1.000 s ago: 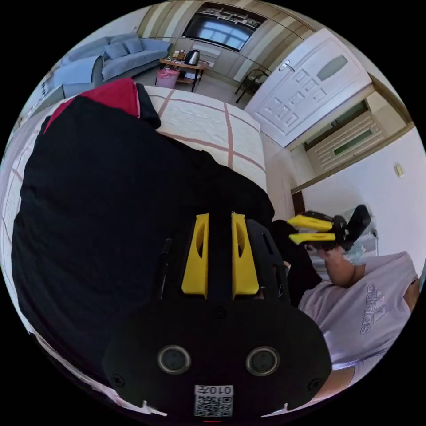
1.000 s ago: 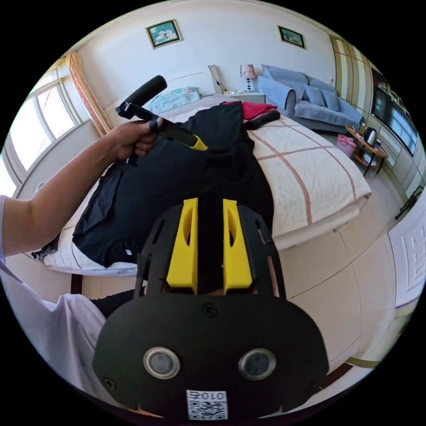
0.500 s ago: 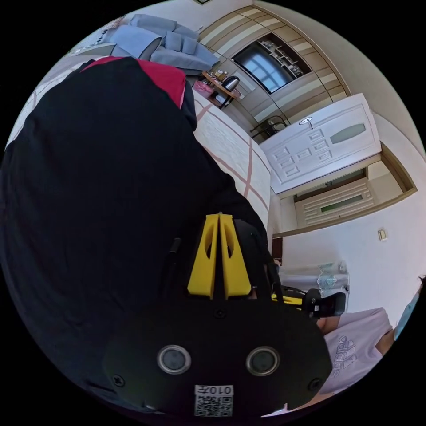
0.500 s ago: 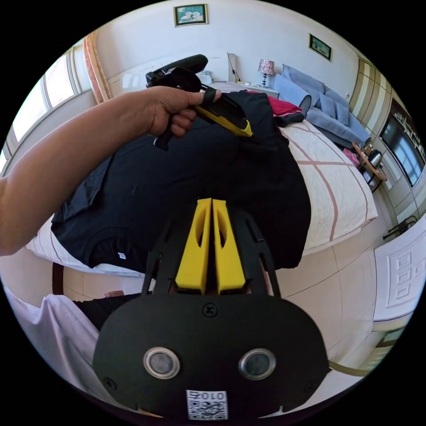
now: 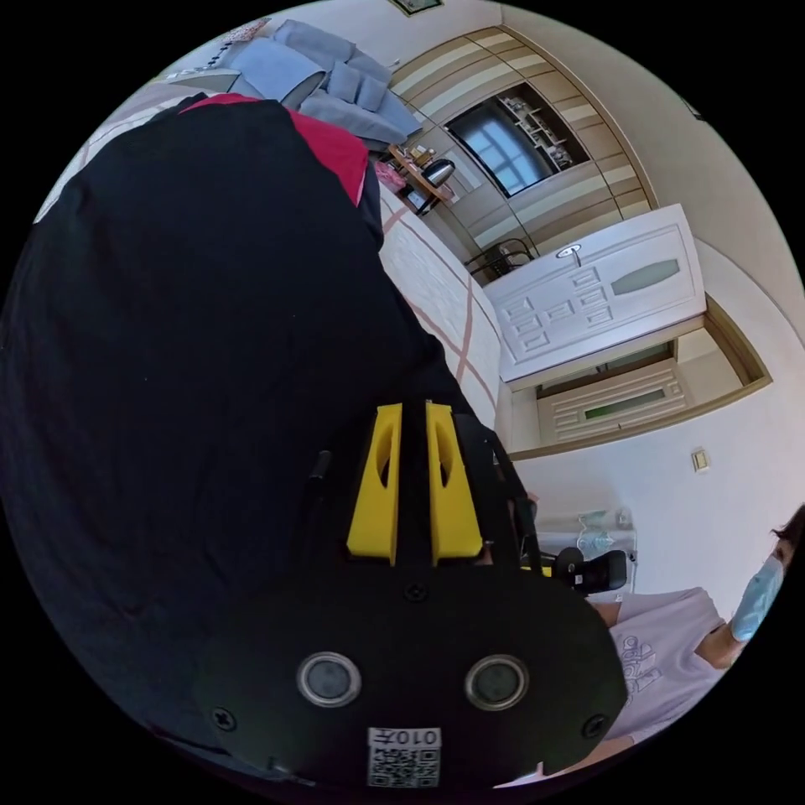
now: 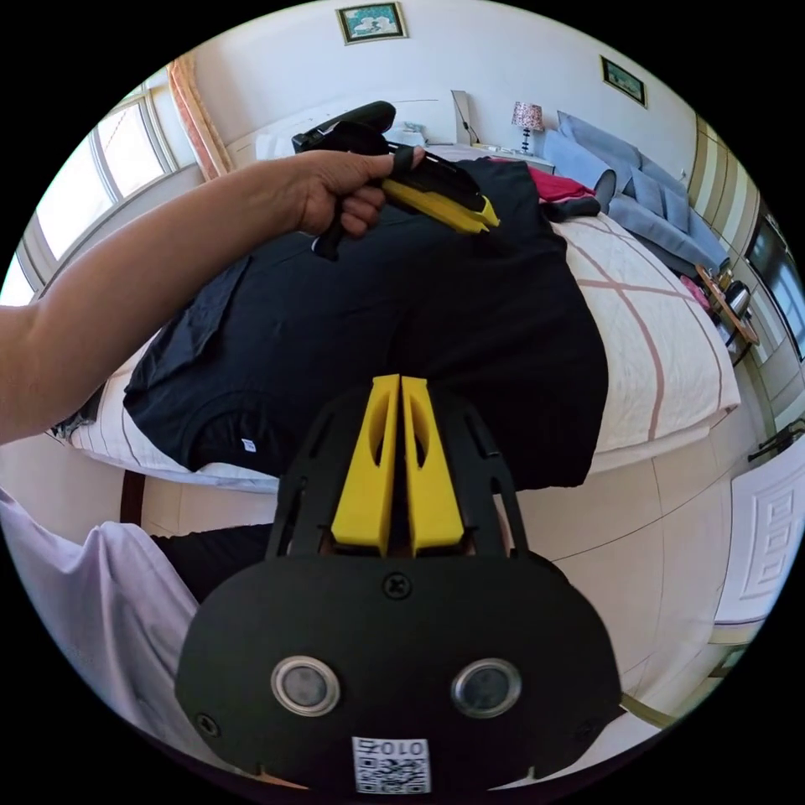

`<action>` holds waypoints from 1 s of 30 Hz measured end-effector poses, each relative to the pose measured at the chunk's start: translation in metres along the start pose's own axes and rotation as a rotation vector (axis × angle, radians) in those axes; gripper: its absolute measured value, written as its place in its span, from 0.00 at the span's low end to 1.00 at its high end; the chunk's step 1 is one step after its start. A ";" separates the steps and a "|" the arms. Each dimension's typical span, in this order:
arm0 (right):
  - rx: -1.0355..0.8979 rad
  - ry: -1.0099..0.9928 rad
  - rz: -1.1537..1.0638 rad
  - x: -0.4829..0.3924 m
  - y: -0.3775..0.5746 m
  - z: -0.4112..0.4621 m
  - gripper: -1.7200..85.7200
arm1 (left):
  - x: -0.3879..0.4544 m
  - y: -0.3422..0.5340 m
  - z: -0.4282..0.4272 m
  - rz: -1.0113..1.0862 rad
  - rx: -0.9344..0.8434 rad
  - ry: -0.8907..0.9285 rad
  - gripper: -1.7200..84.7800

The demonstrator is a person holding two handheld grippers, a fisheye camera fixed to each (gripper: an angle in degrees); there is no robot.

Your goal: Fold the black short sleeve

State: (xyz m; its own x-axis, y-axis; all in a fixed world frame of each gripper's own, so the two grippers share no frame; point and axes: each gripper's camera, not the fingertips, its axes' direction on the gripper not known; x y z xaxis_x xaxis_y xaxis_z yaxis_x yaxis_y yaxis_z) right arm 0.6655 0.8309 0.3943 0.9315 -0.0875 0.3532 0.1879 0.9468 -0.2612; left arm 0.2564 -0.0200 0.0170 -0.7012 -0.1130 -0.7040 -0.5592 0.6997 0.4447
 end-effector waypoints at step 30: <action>0.093 0.148 0.054 0.055 0.012 -0.032 0.04 | 0.188 0.451 -0.040 0.384 0.000 -0.775 0.08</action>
State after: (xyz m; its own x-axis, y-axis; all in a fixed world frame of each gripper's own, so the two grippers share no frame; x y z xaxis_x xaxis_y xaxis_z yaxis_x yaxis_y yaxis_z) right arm 0.7288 0.8281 0.3820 0.9765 -0.0739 0.2026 0.1131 0.9753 -0.1895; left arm -0.1455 0.2465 0.1074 -0.3427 0.6442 -0.6838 -0.3453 0.5905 0.7294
